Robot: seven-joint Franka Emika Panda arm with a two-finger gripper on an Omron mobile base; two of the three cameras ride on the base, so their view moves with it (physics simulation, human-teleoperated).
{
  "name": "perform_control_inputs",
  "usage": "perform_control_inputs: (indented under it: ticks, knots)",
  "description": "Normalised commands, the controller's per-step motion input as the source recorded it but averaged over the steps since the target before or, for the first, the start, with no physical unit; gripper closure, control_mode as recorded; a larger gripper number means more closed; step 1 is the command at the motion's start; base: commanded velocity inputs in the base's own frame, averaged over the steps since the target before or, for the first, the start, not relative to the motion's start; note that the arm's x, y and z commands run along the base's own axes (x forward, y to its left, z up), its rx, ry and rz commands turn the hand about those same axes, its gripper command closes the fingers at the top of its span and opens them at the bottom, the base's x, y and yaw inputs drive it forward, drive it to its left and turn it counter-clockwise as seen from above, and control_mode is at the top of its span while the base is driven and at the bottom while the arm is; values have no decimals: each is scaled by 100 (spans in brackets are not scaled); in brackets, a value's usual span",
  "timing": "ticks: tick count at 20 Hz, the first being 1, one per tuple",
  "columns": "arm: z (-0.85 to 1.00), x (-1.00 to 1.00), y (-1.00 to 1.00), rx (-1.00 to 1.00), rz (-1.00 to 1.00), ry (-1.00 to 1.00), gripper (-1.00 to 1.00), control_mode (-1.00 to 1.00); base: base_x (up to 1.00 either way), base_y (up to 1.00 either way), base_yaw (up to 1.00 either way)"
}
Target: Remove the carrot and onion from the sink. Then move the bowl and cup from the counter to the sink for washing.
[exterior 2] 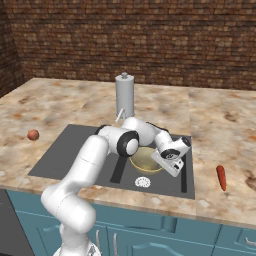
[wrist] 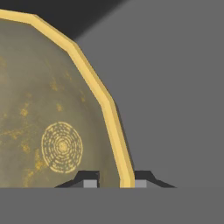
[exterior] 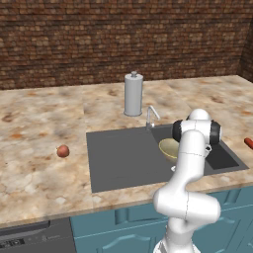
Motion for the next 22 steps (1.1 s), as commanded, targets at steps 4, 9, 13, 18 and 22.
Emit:
perform_control_inputs:
  ticks: [4, 9, 13, 18, 22]
  knots:
    - [-1, 0, 11, -1, 0, 3, -100, -100, 0, 0, 0]
    - [3, -3, 3, 0, 0, 0, -100, -100, 0, 0, 0]
    - [11, -13, 0, 0, 0, 0, -100, -100, 0, 0, 0]
    - [16, -16, 2, -3, 0, 0, -100, -100, 0, 0, 0]
    - [26, -15, 4, -10, 0, 0, -100, -100, 0, 0, 0]
